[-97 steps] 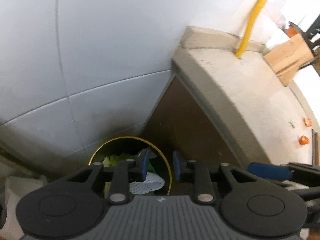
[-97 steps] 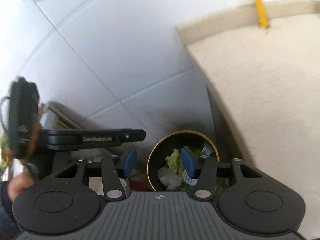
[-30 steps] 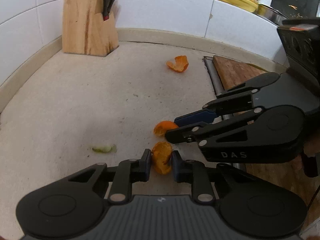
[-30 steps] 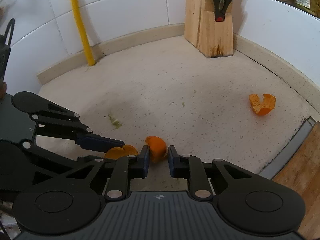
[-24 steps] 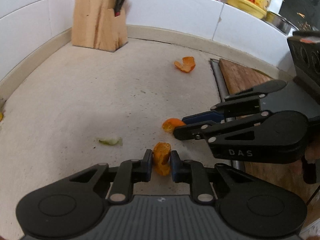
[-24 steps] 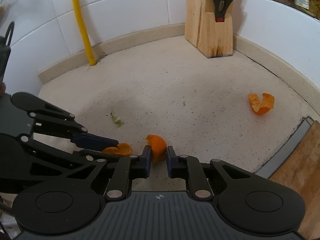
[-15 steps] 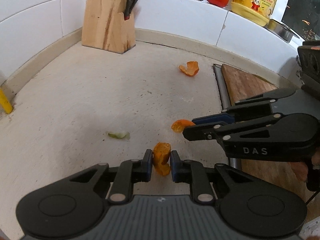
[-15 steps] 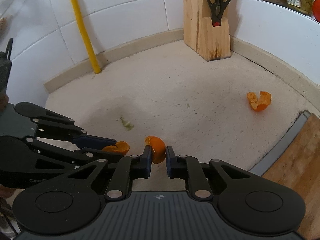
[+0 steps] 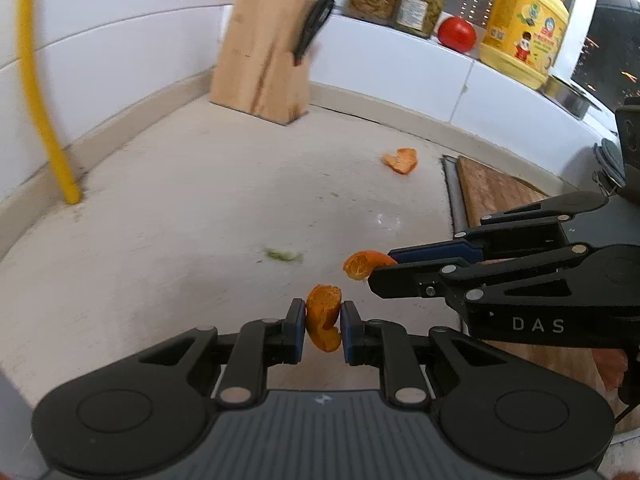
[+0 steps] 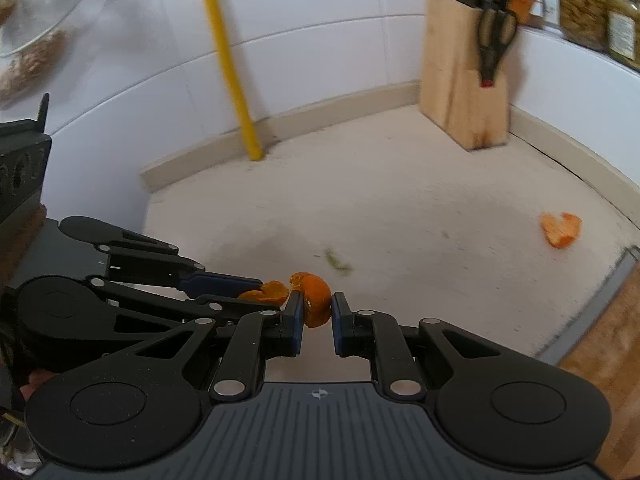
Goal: Collect trash
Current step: 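Grasp an orange peel with the left tool while the right tool grasps another peel, then carry both orange peels over the trash bin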
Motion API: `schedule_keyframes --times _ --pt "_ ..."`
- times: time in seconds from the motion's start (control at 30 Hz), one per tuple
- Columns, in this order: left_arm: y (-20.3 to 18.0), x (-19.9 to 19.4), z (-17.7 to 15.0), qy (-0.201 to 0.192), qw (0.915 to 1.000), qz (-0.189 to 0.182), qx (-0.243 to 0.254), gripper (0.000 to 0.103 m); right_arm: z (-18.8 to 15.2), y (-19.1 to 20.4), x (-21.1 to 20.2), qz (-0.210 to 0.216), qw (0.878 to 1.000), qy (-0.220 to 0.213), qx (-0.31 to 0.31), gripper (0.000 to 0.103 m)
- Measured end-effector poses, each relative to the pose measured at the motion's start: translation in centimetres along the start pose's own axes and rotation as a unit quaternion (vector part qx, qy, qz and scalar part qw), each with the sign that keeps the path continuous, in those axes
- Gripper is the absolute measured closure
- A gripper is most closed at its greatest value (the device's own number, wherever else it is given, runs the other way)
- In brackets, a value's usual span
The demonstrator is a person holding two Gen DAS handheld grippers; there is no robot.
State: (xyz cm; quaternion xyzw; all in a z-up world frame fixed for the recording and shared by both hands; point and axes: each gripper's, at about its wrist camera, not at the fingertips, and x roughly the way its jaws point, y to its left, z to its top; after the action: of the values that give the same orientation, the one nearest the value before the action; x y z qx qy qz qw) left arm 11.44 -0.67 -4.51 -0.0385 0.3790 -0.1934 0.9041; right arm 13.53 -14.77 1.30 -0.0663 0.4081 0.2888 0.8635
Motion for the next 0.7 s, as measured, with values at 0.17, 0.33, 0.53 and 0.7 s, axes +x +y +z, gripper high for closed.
schedule_keyframes --times 0.17,0.33,0.53,0.7 --pt "1.5 -2.0 -1.1 -0.013 0.9996 0.019 -0.014 0.088 0.4 2.3 0.5 0.016 1.0 0.002 -0.015 0.083" --pt "3.0 -3.9 -2.6 -0.021 0.9985 0.04 -0.031 0.088 0.8 5.0 1.2 0.037 0.999 0.004 -0.035 0.083" --pt "4.8 -6.5 -4.6 -0.03 0.996 0.065 -0.053 0.088 1.2 8.4 2.1 0.062 0.997 0.008 -0.055 0.083" --pt "6.3 -8.7 -6.3 -0.038 0.9934 0.083 -0.068 0.088 1.2 11.2 2.6 0.076 0.994 0.01 -0.072 0.083"
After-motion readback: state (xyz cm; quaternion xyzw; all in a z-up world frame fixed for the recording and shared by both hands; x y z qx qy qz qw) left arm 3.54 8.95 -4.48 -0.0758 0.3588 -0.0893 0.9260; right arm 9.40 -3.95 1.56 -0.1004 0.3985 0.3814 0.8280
